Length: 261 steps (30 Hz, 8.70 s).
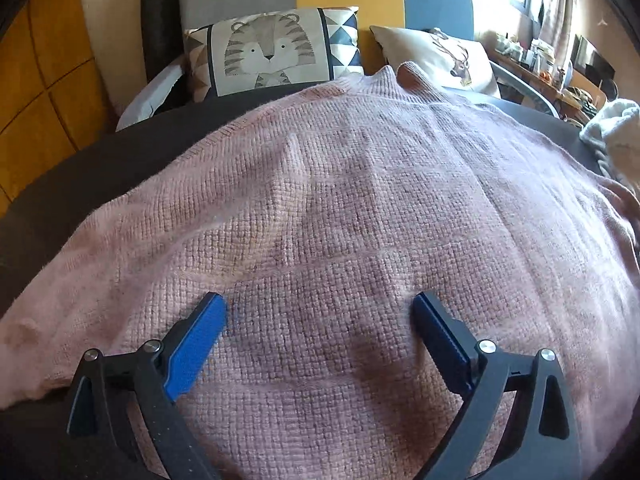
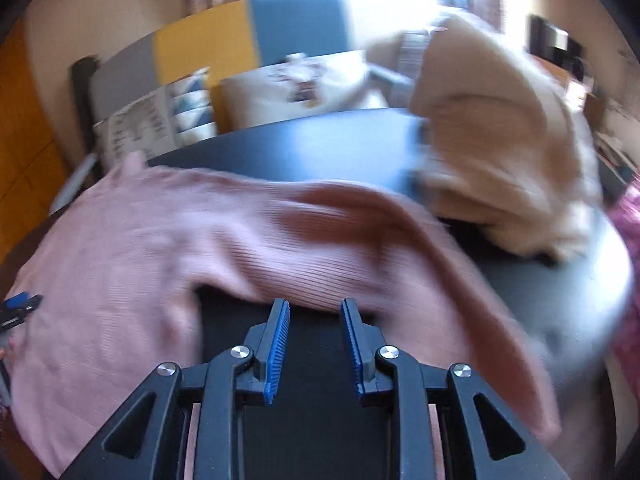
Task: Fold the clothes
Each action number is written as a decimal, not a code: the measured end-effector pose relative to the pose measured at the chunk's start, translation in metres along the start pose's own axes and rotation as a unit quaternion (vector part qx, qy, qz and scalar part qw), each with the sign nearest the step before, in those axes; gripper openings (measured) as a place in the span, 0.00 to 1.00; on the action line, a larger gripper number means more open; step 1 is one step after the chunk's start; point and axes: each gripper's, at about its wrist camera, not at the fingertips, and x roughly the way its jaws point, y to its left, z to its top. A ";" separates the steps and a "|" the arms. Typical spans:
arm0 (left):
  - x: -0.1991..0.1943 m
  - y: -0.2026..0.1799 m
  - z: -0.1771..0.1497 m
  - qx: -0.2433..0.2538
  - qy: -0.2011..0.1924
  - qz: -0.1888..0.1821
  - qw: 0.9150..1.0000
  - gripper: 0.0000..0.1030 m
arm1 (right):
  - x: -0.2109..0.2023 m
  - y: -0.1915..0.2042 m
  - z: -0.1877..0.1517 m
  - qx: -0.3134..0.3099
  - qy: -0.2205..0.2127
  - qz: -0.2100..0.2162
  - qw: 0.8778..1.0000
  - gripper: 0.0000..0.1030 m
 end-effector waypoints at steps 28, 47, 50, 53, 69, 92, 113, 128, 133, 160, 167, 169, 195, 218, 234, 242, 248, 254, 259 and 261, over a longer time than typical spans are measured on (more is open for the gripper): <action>-0.004 0.002 -0.005 -0.008 -0.002 0.019 1.000 1.00 | 0.016 -0.138 -0.027 0.039 0.041 -0.131 0.990 0.11; -0.044 -0.084 0.035 0.044 -0.070 -0.003 0.997 0.81 | 0.005 -0.131 0.011 0.036 -0.043 -0.139 0.989 0.24; -0.059 -0.157 0.059 0.090 -0.098 -0.048 0.990 0.81 | 0.002 -0.135 -0.006 0.061 -0.029 -0.120 0.990 0.24; -0.052 -0.234 0.075 0.123 -0.097 -0.090 0.984 0.81 | 0.003 -0.154 -0.019 0.111 -0.019 -0.098 0.989 0.24; 0.021 -0.328 0.041 0.188 -0.009 -0.139 0.972 0.81 | -0.003 -0.224 -0.053 0.241 0.015 -0.022 0.970 0.26; 0.012 -0.311 0.031 0.201 -0.018 -0.139 0.969 0.85 | -0.017 -0.158 -0.018 0.110 -0.080 -0.076 0.988 0.27; 0.011 -0.310 0.031 0.200 -0.022 -0.141 0.969 0.86 | 0.092 -0.122 0.003 0.084 0.003 0.014 0.996 0.04; 0.012 -0.311 0.029 0.202 -0.024 -0.138 0.969 0.86 | 0.053 -0.128 -0.042 0.046 -0.013 -0.049 0.998 0.10; 0.012 -0.310 0.029 0.202 -0.024 -0.138 0.969 0.86 | 0.045 -0.151 -0.048 0.069 -0.017 -0.071 0.995 0.10; 0.012 -0.311 0.029 0.202 -0.024 -0.138 0.969 0.86 | 0.044 -0.198 -0.029 0.156 -0.030 -0.056 0.986 0.02; 0.012 -0.311 0.029 0.203 -0.025 -0.137 0.969 0.86 | 0.022 -0.194 -0.023 0.152 -0.053 -0.075 0.984 0.10; 0.012 -0.311 0.029 0.203 -0.025 -0.137 0.969 0.86 | 0.010 -0.178 -0.029 0.141 -0.069 -0.032 0.987 0.14; 0.013 -0.310 0.030 0.200 -0.025 -0.143 0.969 0.87 | 0.105 0.054 0.045 -0.008 0.022 0.114 0.993 0.11; -0.055 -0.150 0.003 0.035 -0.045 -0.083 0.995 0.87 | 0.052 0.161 -0.037 -0.080 0.029 0.118 0.989 0.11; -0.118 -0.026 -0.050 -0.092 -0.097 -0.076 0.988 0.87 | 0.007 0.225 -0.047 -0.153 -0.025 0.159 0.975 0.15; -0.158 0.120 -0.062 -0.252 -0.129 0.025 0.959 0.87 | 0.036 0.292 -0.092 -0.232 -0.010 0.176 0.957 0.17; -0.169 0.250 -0.112 -0.420 -0.111 0.139 0.890 0.87 | 0.040 0.285 -0.091 -0.204 -0.007 0.198 0.959 0.17; -0.159 0.316 -0.146 -0.491 -0.060 0.176 0.851 0.87 | 0.013 0.323 -0.065 -0.228 -0.003 0.233 0.945 0.17; -0.137 0.336 -0.156 -0.525 -0.042 0.127 0.840 0.87 | -0.001 0.399 -0.047 -0.286 -0.004 0.304 0.909 0.17; -0.134 0.336 -0.153 -0.516 -0.040 0.135 0.845 0.87 | 0.000 0.430 -0.043 -0.295 -0.003 0.321 0.900 0.17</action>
